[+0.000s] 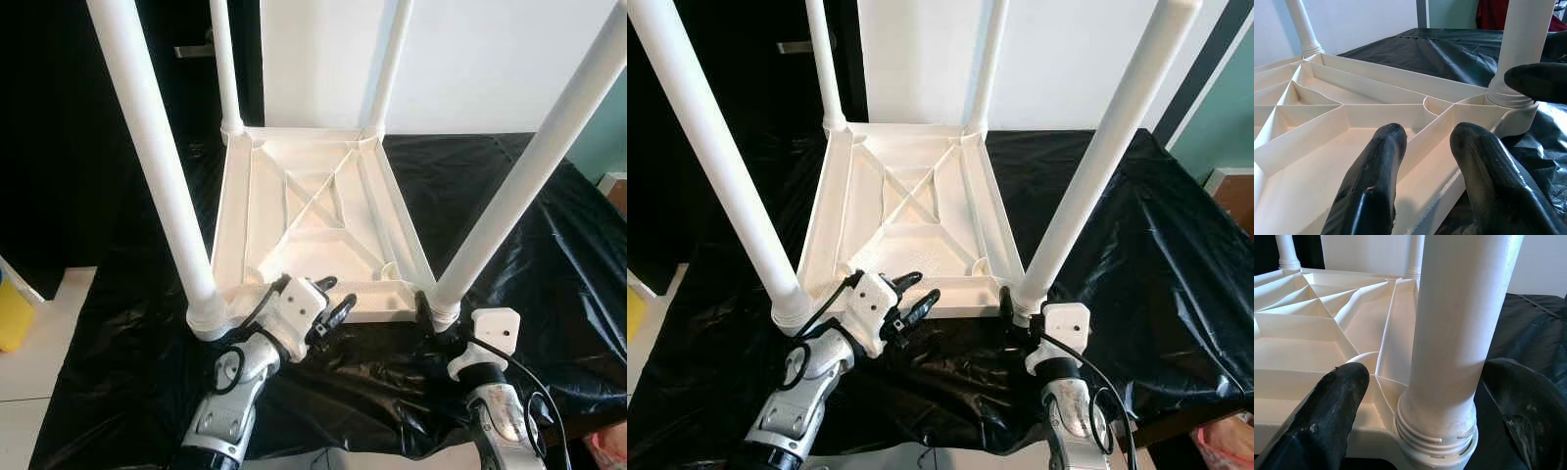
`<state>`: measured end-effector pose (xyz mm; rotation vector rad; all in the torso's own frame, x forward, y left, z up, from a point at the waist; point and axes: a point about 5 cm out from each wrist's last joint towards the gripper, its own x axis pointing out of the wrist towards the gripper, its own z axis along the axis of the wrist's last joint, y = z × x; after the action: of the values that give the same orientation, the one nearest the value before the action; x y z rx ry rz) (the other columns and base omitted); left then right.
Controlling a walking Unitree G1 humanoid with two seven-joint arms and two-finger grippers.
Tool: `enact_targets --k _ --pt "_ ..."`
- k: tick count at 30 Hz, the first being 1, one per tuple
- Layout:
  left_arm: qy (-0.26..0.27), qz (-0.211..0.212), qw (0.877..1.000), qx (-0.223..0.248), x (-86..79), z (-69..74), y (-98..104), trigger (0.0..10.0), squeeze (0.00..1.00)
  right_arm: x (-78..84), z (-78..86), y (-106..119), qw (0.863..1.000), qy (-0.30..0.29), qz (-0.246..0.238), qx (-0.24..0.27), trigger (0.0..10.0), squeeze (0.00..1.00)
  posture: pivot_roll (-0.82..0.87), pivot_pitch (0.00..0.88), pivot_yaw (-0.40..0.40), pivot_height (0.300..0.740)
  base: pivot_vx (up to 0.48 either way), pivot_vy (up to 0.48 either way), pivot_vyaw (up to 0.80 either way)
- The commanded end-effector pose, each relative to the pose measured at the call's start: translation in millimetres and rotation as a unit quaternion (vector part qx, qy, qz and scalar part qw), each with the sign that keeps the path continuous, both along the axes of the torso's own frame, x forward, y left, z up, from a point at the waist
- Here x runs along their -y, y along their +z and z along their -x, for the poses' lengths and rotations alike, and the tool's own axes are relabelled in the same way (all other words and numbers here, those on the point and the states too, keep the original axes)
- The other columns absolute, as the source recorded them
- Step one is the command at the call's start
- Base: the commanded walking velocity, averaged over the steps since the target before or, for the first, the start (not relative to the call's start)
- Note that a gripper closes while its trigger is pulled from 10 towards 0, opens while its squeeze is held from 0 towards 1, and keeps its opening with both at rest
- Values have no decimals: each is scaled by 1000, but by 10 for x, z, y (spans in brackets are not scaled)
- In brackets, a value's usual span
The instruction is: Building children table
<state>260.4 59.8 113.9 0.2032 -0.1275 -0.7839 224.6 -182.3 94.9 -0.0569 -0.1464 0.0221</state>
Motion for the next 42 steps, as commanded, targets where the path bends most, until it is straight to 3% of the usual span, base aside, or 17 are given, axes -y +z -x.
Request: enact_targets --k 1,36,42 --pt "100 15 995 14 -70 -43 -2 10000 0 18 17 -31 1000 -3 3 -4 10000 0 -15 0 -56 740 0 0 0" --pt "103 24 994 -1 -102 -12 -29 10000 0 14 2 -29 1000 -4 3 -5 10000 0 -6 13 -62 740 0 0 0" --pt "106 26 994 -4 -107 -17 -32 10000 0 16 -1 -31 1000 -4 3 -6 10000 0 -5 14 -64 740 0 -264 0"
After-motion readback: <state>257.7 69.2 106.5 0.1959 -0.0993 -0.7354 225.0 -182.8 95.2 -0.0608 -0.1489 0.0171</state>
